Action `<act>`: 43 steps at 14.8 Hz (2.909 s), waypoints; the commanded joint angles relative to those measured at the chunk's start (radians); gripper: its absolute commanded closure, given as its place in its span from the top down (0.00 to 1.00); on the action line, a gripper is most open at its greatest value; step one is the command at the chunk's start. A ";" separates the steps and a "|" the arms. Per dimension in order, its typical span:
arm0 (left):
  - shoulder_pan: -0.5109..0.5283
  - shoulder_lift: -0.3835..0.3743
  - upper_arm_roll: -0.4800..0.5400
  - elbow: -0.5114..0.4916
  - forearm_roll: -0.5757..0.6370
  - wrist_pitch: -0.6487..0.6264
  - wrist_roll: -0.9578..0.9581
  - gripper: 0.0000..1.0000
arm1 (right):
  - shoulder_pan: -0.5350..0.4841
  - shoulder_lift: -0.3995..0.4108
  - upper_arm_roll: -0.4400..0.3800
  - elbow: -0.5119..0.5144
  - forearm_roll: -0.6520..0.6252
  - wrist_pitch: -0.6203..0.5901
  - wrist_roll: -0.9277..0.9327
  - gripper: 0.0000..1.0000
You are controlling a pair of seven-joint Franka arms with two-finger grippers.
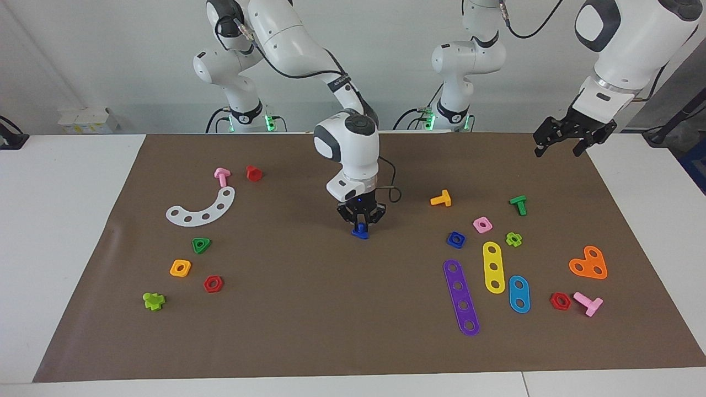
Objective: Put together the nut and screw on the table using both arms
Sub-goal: 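Carry the blue screw to the mat centre and set it upright, then retract the right gripper while the left gripper reaches forward, then move the left gripper over the blue square nut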
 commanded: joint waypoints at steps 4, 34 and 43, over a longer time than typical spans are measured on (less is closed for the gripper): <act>-0.001 -0.029 0.000 -0.037 0.019 0.019 -0.011 1.00 | -0.085 -0.118 -0.012 0.000 -0.025 -0.053 0.005 1.00; -0.215 0.263 -0.010 -0.106 -0.069 0.477 0.058 0.93 | -0.628 -0.477 -0.010 0.206 0.073 -0.878 -0.811 1.00; -0.216 0.397 -0.010 -0.215 -0.070 0.701 0.291 0.88 | -0.725 -0.483 0.079 0.203 0.073 -0.887 -0.803 1.00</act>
